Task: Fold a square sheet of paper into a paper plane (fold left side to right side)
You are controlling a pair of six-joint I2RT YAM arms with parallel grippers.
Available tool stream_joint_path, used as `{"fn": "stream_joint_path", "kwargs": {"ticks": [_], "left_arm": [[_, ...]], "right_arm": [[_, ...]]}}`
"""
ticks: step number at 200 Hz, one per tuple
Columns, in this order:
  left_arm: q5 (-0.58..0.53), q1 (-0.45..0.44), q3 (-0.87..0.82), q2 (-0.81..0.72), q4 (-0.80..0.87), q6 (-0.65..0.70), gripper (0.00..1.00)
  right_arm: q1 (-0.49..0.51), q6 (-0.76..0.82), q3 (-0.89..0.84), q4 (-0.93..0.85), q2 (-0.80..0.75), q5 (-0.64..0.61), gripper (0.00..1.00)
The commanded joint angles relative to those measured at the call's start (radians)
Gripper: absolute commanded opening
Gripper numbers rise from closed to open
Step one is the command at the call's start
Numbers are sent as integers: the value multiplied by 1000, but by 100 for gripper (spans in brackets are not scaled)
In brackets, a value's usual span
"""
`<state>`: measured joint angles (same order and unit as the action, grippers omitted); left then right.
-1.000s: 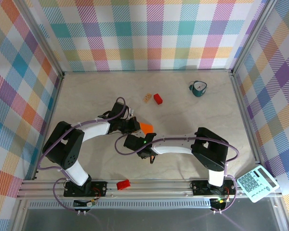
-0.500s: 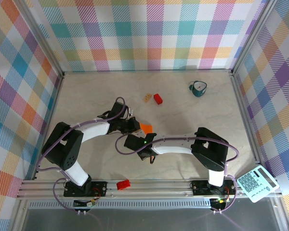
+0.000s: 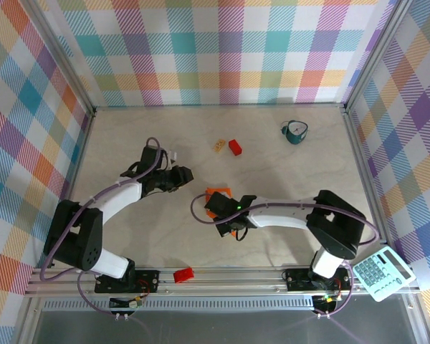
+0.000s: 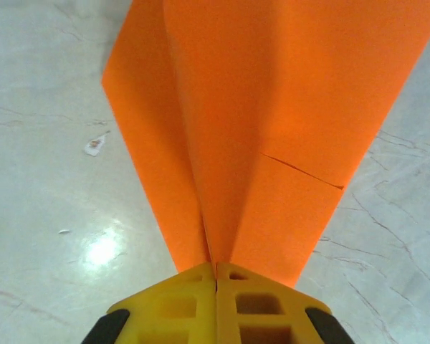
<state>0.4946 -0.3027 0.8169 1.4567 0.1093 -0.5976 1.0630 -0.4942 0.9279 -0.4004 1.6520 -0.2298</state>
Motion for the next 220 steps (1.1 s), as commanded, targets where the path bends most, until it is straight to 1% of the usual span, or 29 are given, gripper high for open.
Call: {"fn": "stream_joint_path", "kwargs": {"ticks": [1, 46, 76, 101, 119, 174, 220], "left_arm": [[49, 11, -19, -33, 51, 52, 33], [113, 7, -96, -42, -31, 30, 35], [121, -24, -125, -42, -52, 25, 35], [118, -61, -136, -37, -68, 13, 35], [107, -99, -143, -29, -91, -6, 36], [80, -200, -139, 57, -186, -69, 38], [50, -264, -97, 128, -185, -72, 38]], "right_arm": [[-55, 23, -69, 143, -61, 204, 0], [-190, -3, -230, 366, -123, 512, 0], [-264, -29, -305, 495, -118, 657, 0], [-308, -55, -348, 595, -97, 754, 0], [-323, -60, -354, 624, -83, 792, 0], [-336, -53, -340, 642, -32, 829, 0], [-340, -49, -336, 655, -8, 836, 0]]}}
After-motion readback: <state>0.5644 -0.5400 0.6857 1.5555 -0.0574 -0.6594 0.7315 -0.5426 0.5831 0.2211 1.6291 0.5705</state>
